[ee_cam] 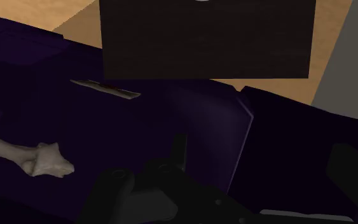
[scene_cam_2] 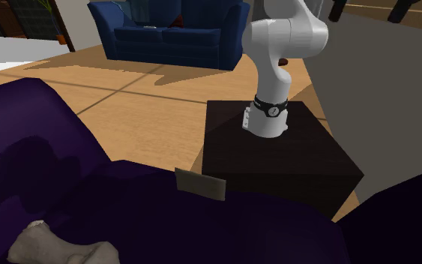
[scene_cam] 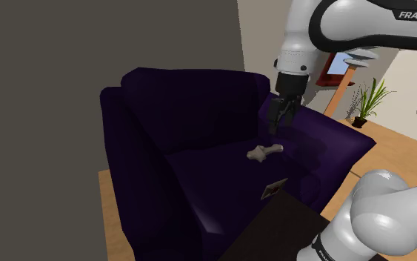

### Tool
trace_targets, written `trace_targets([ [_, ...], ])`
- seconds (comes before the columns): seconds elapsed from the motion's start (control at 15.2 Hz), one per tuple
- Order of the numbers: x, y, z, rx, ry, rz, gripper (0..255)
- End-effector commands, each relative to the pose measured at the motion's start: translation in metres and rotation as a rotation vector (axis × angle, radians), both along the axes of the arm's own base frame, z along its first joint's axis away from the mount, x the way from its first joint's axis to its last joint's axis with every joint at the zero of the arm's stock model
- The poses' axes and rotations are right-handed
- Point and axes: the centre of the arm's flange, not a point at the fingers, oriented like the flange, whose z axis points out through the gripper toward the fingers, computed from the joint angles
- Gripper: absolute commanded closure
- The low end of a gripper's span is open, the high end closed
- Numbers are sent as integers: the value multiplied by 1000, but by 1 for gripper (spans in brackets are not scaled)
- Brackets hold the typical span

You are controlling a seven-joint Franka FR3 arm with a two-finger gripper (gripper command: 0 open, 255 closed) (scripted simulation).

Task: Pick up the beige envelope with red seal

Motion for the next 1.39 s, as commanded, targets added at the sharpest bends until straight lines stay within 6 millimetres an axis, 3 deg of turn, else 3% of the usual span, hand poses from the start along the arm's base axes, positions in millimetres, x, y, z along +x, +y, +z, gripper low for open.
trace_targets([
  [0.0, 0, 0, 0, 0, 0, 0, 0],
  [0.66, -55, -74, -95, 33, -33, 355, 0],
  [1.32, -79, -158, -194, 66, -67, 710, 0],
])
